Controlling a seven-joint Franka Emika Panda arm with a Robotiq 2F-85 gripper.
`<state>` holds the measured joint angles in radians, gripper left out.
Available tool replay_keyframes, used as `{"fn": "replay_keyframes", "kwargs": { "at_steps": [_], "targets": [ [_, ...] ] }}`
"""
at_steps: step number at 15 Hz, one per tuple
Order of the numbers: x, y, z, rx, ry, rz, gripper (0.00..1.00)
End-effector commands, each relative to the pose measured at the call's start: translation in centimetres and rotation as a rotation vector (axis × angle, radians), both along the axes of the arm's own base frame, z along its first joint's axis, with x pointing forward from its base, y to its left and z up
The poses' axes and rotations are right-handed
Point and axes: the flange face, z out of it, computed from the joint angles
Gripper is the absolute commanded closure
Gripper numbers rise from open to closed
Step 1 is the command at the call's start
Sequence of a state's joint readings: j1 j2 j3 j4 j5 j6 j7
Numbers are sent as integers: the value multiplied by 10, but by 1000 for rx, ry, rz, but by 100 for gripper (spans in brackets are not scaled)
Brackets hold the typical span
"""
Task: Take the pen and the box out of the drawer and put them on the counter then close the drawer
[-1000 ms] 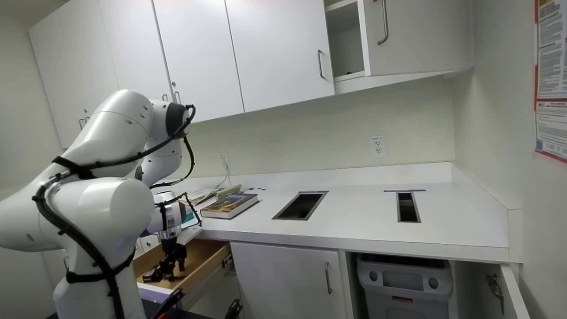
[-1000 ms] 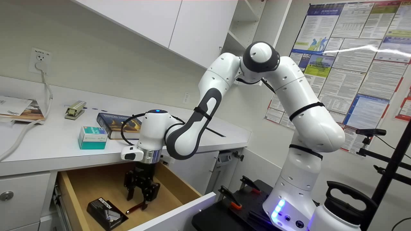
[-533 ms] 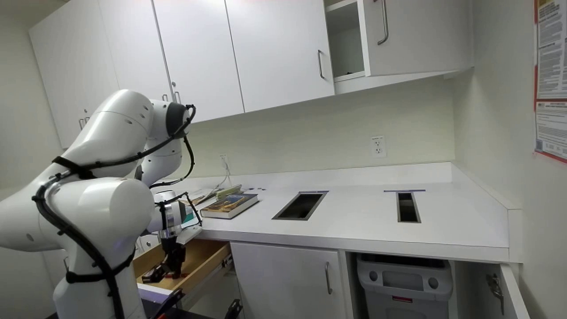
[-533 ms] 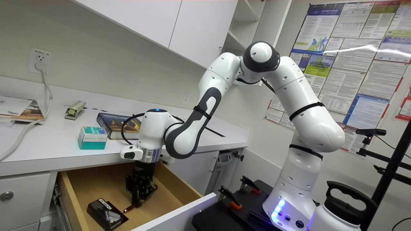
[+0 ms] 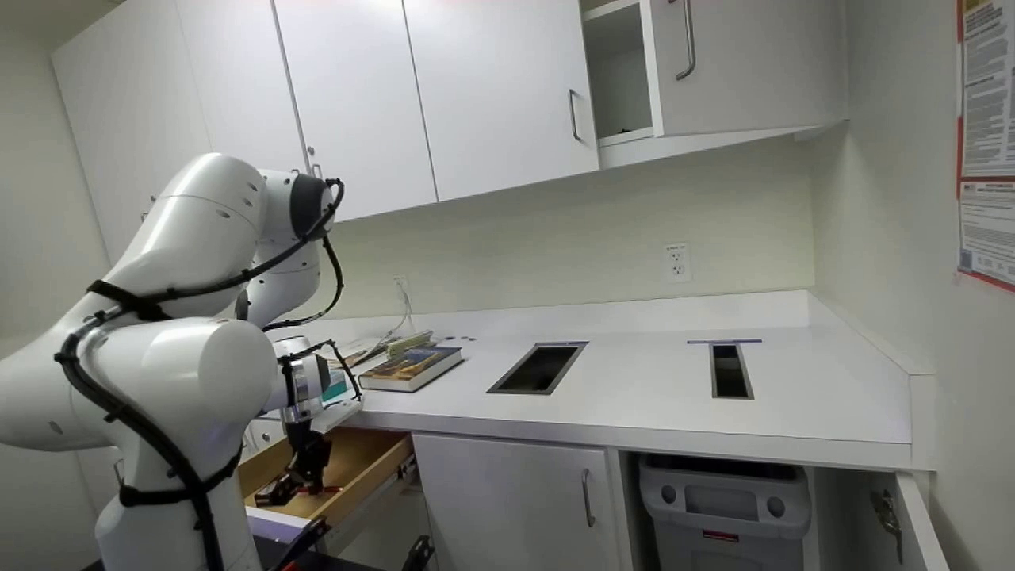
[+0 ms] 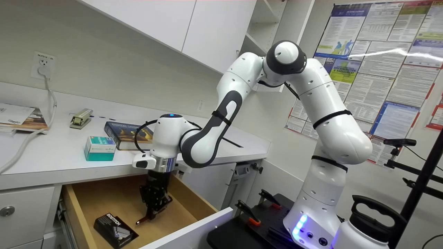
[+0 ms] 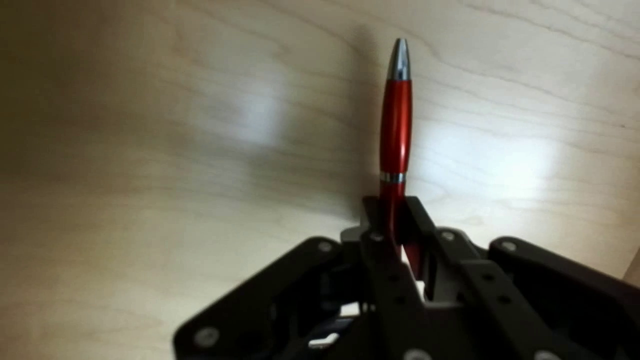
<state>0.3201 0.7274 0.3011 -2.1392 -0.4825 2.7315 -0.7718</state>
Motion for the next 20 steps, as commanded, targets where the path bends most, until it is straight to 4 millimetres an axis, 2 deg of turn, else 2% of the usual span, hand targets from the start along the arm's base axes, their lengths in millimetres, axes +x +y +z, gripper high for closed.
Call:
{"fn": "replay_keyframes", "kwargs": {
  "at_steps": [1, 6, 9, 12, 13, 14, 16, 18, 19, 20],
  "targets": [
    [-25, -18, 62, -69, -68, -82, 97],
    [-39, -39, 138, -94, -198, -228, 97],
    [-39, -61, 189, -67, -297, -362, 97],
    [-30, -83, 223, -44, -427, -444, 97],
    [-32, -85, 227, -55, -479, -461, 97],
    [-23, -72, 215, -43, -406, -413, 86],
    [-25, -81, 224, -47, -459, -444, 86],
    [-27, -82, 224, -48, -460, -446, 86],
    [-18, -84, 224, -43, -472, -500, 97],
    [-3, -92, 227, -32, -499, -599, 97]
  ]
}}
